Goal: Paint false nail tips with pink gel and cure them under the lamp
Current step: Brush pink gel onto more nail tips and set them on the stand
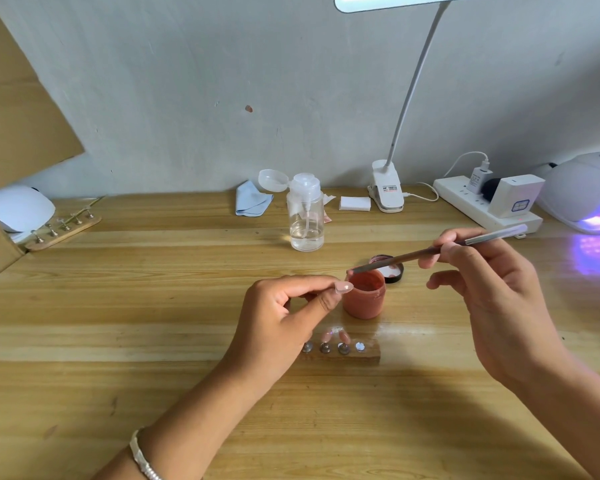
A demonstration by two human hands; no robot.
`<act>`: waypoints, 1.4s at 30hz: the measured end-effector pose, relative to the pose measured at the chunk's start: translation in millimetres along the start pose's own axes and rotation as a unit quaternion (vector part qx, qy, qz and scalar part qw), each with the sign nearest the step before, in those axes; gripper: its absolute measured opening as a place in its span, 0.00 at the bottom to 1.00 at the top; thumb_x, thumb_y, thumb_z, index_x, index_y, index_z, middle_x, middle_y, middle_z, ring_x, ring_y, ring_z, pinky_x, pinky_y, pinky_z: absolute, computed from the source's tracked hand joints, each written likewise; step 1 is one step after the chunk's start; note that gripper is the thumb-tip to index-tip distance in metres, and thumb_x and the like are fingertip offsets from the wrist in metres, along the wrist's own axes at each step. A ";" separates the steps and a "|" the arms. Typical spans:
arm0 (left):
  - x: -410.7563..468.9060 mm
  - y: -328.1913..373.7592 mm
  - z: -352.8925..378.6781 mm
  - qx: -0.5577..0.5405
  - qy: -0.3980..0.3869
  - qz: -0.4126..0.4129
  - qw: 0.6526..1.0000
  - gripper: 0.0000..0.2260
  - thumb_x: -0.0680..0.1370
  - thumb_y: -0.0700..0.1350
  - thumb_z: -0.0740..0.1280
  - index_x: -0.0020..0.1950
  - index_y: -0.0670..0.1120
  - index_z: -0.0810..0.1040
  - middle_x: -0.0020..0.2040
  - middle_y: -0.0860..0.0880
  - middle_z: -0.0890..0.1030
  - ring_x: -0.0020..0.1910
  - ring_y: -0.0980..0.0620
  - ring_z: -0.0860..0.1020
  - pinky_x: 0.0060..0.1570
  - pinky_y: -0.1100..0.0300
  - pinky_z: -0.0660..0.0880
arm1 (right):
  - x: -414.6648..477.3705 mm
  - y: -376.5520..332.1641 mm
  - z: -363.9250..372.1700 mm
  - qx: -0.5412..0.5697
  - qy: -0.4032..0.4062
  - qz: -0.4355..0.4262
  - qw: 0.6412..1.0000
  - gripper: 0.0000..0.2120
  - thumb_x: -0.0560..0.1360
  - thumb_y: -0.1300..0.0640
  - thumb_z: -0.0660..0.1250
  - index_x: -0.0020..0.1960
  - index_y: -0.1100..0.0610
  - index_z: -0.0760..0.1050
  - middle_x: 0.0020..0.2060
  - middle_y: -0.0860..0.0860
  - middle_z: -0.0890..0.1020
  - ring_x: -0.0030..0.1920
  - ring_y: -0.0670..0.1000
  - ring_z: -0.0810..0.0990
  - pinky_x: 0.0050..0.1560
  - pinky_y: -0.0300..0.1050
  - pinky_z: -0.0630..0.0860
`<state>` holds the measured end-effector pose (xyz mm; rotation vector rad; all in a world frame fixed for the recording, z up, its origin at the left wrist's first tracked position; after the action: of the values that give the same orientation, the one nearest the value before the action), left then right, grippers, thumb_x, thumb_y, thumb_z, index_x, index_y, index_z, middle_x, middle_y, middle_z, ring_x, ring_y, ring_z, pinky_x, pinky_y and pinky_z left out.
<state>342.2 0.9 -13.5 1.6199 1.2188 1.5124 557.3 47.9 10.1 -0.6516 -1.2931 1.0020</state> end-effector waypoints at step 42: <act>-1.2 2.4 -1.1 0.043 0.003 0.017 0.999 0.04 0.73 0.41 0.75 0.47 0.48 0.86 0.39 0.58 0.84 0.35 0.64 0.77 0.34 0.72 0.72 | -3.8 -2.2 3.8 -0.013 -0.022 0.011 1.000 0.10 0.79 0.69 0.63 0.44 0.57 0.76 0.33 0.47 0.81 0.39 0.47 0.80 0.38 0.38 0.75</act>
<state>341.7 -1.3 -11.7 1.7014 1.2806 1.5056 554.2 43.0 10.9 -0.6679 -1.3416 1.0237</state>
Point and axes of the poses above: each hand's wrist, its own x-axis towards the middle knuckle, its own z-axis out of the palm, y = z × x, the point moved 5 cm from there along x, towards the middle knuckle
